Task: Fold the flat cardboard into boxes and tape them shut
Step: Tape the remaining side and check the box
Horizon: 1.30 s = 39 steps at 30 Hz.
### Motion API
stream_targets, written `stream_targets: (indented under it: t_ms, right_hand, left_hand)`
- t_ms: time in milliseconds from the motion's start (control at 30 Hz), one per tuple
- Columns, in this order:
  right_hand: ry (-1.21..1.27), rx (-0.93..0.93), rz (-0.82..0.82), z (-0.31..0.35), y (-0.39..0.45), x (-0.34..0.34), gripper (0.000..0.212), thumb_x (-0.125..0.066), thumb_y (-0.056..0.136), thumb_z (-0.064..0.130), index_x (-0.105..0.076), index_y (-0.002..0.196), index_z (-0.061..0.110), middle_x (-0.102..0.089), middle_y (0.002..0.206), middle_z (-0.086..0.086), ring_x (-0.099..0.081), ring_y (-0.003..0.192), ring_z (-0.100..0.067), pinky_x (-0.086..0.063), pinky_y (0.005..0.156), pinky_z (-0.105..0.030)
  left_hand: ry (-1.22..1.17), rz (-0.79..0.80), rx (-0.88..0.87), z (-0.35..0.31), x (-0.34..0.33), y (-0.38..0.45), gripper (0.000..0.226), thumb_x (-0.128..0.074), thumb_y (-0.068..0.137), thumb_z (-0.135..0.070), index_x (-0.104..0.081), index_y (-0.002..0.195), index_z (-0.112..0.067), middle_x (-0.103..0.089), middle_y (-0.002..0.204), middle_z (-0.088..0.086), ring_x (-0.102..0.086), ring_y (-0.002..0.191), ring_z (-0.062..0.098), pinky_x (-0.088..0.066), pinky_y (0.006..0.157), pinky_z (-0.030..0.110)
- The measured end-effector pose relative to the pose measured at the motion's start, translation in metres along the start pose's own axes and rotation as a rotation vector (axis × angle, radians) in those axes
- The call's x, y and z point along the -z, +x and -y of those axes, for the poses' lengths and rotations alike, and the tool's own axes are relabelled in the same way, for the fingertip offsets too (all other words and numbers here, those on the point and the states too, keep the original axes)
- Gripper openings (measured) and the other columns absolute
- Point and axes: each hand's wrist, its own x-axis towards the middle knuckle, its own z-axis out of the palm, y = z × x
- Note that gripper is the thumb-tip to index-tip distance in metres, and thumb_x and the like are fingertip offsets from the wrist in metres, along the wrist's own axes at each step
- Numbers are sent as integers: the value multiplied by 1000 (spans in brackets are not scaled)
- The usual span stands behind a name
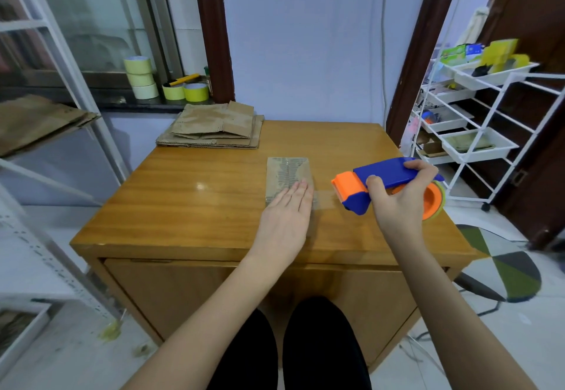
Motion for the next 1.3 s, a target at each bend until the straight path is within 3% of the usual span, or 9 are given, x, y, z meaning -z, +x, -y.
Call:
stream_targets:
  t_ms: [233, 433, 633, 767, 967, 1300]
  right_hand:
    - [-93, -5, 34, 4, 10, 3, 45, -66, 82, 17, -32, 111, 20, -51, 79, 10, -53, 70, -10, -49, 78, -48]
    - [-285, 29, 130, 3, 12, -1, 48, -58, 73, 40, -29, 107, 22, -53, 69, 6, -54, 64, -20, -45, 68, -42]
    - [-564, 118, 282, 18, 23, -22, 44, -63, 79, 31, -29, 103, 19, -52, 67, 7, -54, 67, -25, -30, 59, -31]
    - [-647, 184, 311, 27, 26, -38, 44, -61, 77, 34, -29, 103, 19, -57, 72, 0, -54, 68, -27, -29, 56, -30]
    - [-802, 308, 282, 35, 25, -47, 47, -59, 77, 36, -35, 111, 13, -55, 81, -6, -54, 67, -30, -25, 51, -29]
    - [-766, 263, 330, 16, 22, -49, 43, -58, 78, 36, -31, 106, 16, -58, 82, -5, -55, 68, -28, -24, 49, -27]
  left_hand:
    - [4, 32, -3, 0, 0, 2, 53, -29, 79, -6, -69, 113, 0, -67, 116, 16, -67, 105, 23, -50, 92, 35]
    - [7, 5, -6, -1, -1, 4, 53, -27, 78, -5, -68, 112, 2, -67, 114, 18, -67, 105, 25, -52, 90, 37]
    - [1, -26, -27, -1, -1, 6, 50, -32, 76, -5, -69, 108, 4, -69, 111, 19, -68, 101, 26, -53, 87, 37]
    - [-35, -24, 3, 0, 1, 4, 47, -49, 68, -2, -68, 110, 4, -68, 111, 20, -68, 102, 27, -52, 88, 39]
    - [-42, 5, 5, -1, 2, 4, 51, -35, 72, -6, -69, 109, 3, -68, 111, 18, -68, 102, 26, -53, 88, 37]
    - [-80, 11, 29, -2, 5, 2, 46, -48, 69, -3, -68, 110, 3, -68, 111, 19, -68, 101, 26, -53, 87, 38]
